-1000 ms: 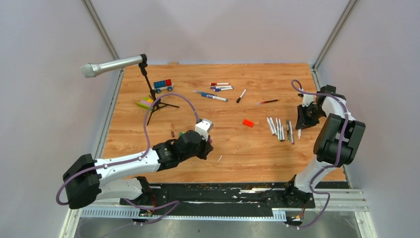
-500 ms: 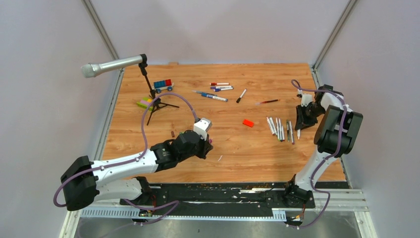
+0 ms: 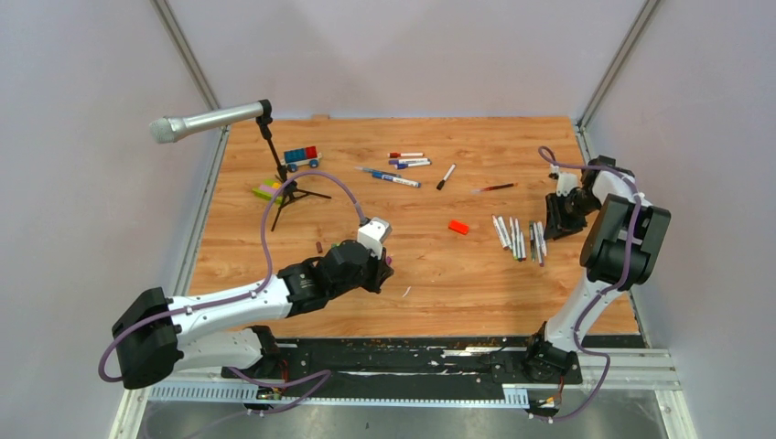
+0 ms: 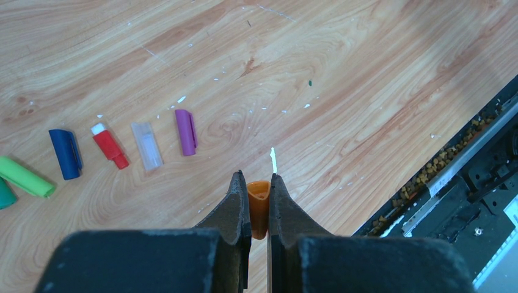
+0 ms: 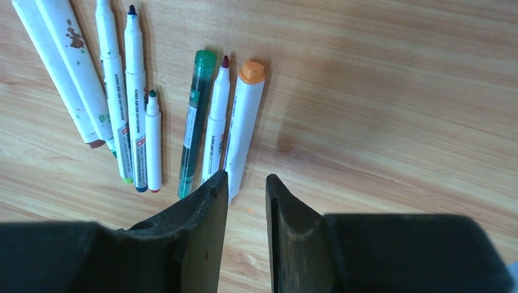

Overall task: Open the pen caps
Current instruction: Place the pen at the center of the board, then place the pen cap at the center of the board.

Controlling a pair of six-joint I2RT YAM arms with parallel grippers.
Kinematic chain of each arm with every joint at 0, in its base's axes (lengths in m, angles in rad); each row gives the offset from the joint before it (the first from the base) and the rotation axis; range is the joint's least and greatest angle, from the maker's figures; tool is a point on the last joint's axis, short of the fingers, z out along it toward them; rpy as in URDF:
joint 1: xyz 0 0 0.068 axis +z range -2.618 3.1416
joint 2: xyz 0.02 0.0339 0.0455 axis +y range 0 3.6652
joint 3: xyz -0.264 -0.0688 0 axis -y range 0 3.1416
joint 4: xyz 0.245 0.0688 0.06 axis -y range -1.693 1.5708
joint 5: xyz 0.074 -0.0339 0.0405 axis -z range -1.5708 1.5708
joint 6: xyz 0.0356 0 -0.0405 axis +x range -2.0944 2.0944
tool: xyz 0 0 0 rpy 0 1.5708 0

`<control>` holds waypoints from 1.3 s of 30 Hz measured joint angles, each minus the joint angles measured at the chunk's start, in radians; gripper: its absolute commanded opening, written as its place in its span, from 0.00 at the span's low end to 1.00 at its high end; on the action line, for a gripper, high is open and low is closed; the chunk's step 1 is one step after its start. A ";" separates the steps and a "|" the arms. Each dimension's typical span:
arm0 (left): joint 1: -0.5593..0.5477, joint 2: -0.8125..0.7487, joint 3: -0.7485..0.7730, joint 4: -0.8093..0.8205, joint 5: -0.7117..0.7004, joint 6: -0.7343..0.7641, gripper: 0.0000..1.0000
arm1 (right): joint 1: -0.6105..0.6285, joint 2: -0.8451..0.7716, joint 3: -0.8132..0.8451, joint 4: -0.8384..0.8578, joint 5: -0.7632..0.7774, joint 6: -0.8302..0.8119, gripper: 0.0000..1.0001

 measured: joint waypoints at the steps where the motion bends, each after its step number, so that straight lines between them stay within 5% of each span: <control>1: 0.000 -0.001 0.000 0.000 0.000 0.000 0.00 | 0.000 -0.004 -0.001 0.000 -0.002 0.000 0.30; 8: 0.000 0.000 0.000 0.002 0.018 -0.006 0.00 | 0.000 -0.164 -0.035 -0.005 -0.117 -0.002 0.32; 19: 0.000 0.174 0.077 -0.026 0.039 -0.020 0.04 | 0.000 -0.513 -0.253 0.036 -0.513 -0.048 0.34; 39: 0.000 0.610 0.442 -0.286 -0.108 -0.020 0.15 | -0.002 -0.534 -0.328 0.062 -0.638 -0.098 0.35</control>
